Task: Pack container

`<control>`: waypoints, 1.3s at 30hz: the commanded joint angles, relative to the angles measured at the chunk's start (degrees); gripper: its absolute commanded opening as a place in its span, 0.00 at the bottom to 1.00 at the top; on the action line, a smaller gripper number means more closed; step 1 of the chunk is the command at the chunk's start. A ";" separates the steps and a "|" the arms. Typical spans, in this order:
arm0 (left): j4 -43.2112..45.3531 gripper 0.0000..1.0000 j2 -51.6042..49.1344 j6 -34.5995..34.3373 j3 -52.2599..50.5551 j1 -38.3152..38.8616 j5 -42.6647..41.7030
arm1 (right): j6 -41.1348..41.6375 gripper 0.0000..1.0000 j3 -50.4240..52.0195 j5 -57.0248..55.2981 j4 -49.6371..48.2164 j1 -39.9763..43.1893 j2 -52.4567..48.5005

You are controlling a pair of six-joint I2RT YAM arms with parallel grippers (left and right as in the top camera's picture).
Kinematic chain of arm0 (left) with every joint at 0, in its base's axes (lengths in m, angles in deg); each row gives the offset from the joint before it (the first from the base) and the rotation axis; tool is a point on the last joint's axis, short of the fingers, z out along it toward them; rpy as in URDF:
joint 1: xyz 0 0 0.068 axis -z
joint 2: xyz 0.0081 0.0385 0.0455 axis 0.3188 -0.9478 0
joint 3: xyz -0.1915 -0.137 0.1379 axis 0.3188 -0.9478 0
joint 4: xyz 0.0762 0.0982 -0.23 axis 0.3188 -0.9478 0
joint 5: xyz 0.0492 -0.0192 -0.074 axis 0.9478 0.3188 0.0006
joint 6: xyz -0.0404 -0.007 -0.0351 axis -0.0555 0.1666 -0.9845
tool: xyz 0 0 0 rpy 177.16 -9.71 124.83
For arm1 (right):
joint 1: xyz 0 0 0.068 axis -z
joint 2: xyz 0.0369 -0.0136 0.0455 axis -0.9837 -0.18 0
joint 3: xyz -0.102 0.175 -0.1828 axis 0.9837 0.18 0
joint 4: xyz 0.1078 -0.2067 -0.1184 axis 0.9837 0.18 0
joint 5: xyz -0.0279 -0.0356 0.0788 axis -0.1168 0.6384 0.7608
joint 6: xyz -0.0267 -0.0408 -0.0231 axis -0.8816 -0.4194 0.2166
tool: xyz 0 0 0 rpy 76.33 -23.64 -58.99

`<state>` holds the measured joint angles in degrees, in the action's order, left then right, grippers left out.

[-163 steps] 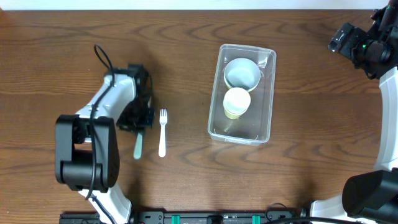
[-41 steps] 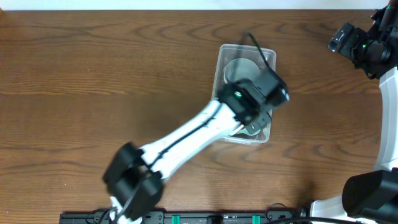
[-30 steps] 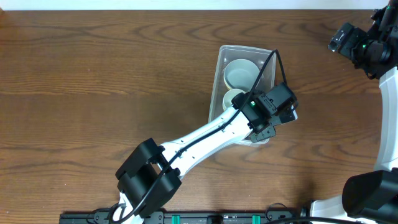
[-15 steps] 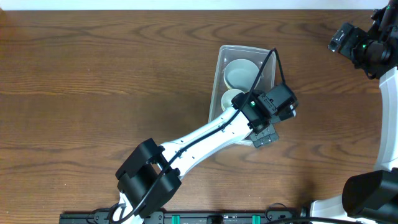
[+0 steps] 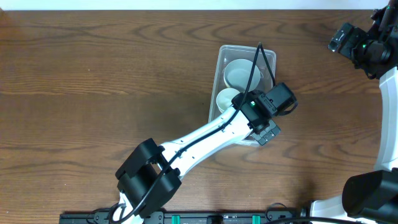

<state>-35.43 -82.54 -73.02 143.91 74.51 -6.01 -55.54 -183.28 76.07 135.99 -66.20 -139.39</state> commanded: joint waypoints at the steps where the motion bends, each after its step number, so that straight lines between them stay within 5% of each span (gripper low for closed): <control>1: -0.07 0.98 0.68 -1.95 0.74 -0.33 1.53 | -0.26 0.99 0.02 -0.20 0.00 0.52 0.04; 13: -0.74 0.98 3.23 -1.90 0.74 -1.22 1.57 | -0.24 0.99 0.02 -0.20 0.00 0.52 0.04; 19: -4.46 0.98 12.28 12.50 0.74 -1.55 3.74 | -0.26 0.99 0.02 -0.17 0.00 0.52 0.04; 24: -4.46 0.98 21.53 16.83 0.74 -4.44 7.56 | -0.26 0.99 0.02 -0.17 0.00 0.52 0.04; 39: -4.87 0.98 45.64 16.74 -5.77 -33.99 -8.09 | -0.26 0.99 0.02 -0.17 0.00 0.52 0.04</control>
<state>-40.11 -41.34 -57.21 141.46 44.61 -8.44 -55.54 -183.28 76.07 135.99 -66.20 -139.39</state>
